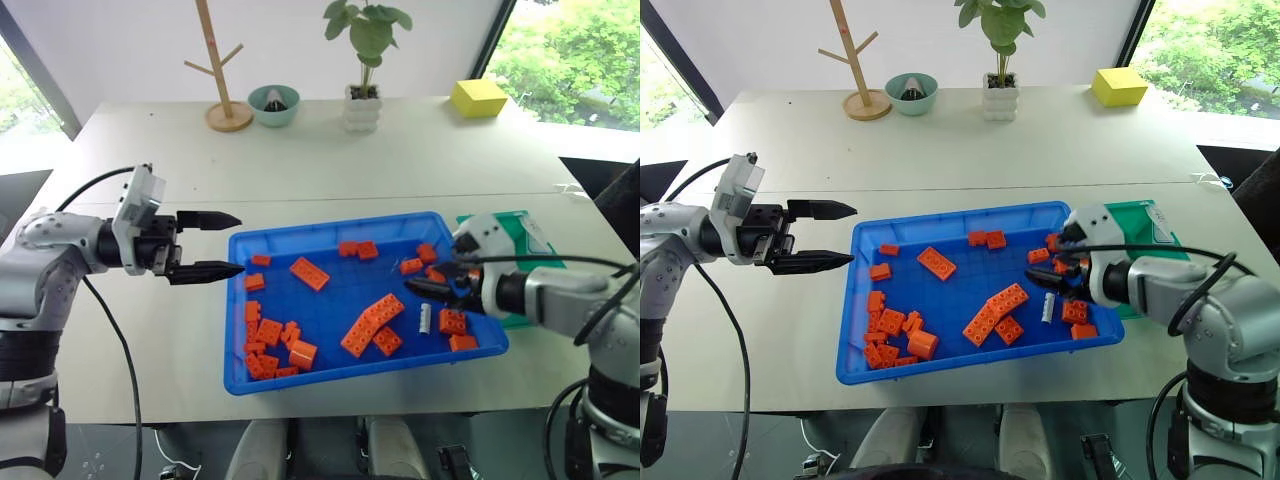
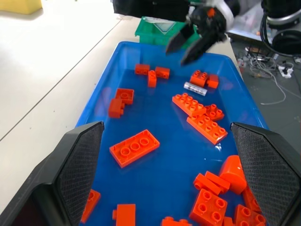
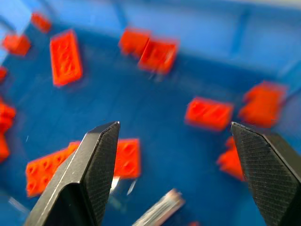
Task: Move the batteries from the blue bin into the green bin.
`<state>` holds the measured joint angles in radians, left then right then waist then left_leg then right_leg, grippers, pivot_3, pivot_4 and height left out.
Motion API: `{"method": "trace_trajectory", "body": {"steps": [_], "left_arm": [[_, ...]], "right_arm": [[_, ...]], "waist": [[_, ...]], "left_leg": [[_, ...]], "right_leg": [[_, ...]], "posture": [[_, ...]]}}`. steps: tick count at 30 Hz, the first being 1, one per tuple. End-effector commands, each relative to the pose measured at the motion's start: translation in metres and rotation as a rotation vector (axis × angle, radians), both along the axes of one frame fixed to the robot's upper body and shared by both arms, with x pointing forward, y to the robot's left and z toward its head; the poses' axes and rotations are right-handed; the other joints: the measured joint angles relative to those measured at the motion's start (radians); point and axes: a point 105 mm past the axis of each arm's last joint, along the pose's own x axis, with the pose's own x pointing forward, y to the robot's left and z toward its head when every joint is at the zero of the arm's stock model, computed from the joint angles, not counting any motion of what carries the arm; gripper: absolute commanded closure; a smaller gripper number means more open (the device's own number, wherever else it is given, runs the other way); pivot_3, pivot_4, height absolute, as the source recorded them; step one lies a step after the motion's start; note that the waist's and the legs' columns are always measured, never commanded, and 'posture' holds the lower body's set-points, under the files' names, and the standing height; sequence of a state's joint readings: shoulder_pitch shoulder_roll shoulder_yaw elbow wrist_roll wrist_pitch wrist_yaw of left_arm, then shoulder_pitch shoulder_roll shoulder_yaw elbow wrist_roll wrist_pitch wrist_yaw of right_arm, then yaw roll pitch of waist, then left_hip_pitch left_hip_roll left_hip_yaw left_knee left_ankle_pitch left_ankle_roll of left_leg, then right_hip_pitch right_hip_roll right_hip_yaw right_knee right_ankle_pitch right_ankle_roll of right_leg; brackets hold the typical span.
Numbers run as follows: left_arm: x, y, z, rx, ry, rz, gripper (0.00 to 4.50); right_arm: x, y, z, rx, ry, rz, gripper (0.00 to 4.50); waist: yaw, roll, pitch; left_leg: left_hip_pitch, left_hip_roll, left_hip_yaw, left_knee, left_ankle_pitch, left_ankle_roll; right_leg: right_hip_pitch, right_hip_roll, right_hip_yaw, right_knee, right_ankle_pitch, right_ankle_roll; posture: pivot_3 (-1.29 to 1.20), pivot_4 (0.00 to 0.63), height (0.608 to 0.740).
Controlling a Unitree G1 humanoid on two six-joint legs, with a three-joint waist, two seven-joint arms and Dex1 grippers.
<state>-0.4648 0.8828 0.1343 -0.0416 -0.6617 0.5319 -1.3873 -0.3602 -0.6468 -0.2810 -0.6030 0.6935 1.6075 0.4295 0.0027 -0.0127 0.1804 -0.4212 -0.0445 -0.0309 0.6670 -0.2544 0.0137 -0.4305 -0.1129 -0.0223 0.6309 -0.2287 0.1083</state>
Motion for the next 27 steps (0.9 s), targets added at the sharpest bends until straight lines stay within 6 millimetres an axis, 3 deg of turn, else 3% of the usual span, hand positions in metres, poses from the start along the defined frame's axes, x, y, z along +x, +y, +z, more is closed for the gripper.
{"method": "trace_trajectory", "body": {"steps": [1, 11, 26, 27], "left_arm": [[-0.003, 0.001, 0.008, 0.009, -0.043, 0.001, 0.0], [-0.004, 0.002, 0.008, 0.005, -0.044, 0.009, 0.0], [-0.001, 0.004, 0.009, 0.006, -0.053, 0.012, 0.0], [-0.001, 0.003, 0.009, 0.005, -0.054, 0.012, 0.0]], "right_arm": [[-0.007, -0.002, -0.004, -0.026, -0.001, -0.013, 0.67], [-0.025, -0.008, -0.038, -0.051, 0.125, -0.057, 0.67], [-0.032, -0.013, -0.036, -0.107, 0.106, -0.042, 0.67], [-0.032, -0.011, -0.036, -0.102, 0.106, -0.037, 0.9]], "waist": [[0.003, 0.0, 0.0], [0.01, -0.001, 0.0], [0.011, -0.002, -0.001], [0.011, -0.002, -0.001]], "left_leg": [[0.0, 0.0, 0.0, 0.0, 0.0, 0.0], [0.001, 0.0, 0.0, 0.0, 0.0, 0.0], [0.001, 0.0, 0.0, 0.0, 0.0, 0.0], [0.001, 0.0, 0.0, 0.0, 0.0, 0.0]], "right_leg": [[0.0, 0.0, 0.0, 0.0, 0.0, 0.0], [0.001, 0.0, 0.0, 0.0, 0.0, 0.0], [0.002, 0.0, -0.001, -0.001, 0.0, -0.001], [0.002, 0.0, -0.001, -0.001, -0.001, -0.001]], "posture": [[0.0, 0.15, 0.702], [0.0, 0.15, 0.702], [0.0, 0.15, 0.702], [0.0, 0.15, 0.702]]}}
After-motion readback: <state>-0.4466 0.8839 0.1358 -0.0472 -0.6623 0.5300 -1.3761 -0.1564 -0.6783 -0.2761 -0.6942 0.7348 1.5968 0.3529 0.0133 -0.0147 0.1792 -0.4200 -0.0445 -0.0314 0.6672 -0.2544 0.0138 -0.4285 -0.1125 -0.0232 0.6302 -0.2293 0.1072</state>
